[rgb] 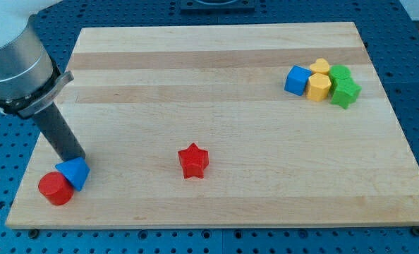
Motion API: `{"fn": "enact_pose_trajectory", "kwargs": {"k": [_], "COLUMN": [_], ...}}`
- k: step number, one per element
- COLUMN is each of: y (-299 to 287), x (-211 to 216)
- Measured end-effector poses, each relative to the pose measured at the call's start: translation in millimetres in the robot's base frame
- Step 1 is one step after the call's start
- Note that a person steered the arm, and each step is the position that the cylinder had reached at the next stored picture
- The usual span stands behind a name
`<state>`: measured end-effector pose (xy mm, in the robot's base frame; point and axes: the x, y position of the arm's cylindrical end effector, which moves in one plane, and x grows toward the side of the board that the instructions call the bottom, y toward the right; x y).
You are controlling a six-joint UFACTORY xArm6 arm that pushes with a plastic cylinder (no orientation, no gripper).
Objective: Push the red star into the blue triangle
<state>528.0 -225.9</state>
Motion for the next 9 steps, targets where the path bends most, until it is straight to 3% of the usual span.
{"fn": "enact_pose_trajectory", "kwargs": {"k": [2,5,6,8,9], "y": [32,211,225,201,195], "x": [0,-79,-78,13,22]}}
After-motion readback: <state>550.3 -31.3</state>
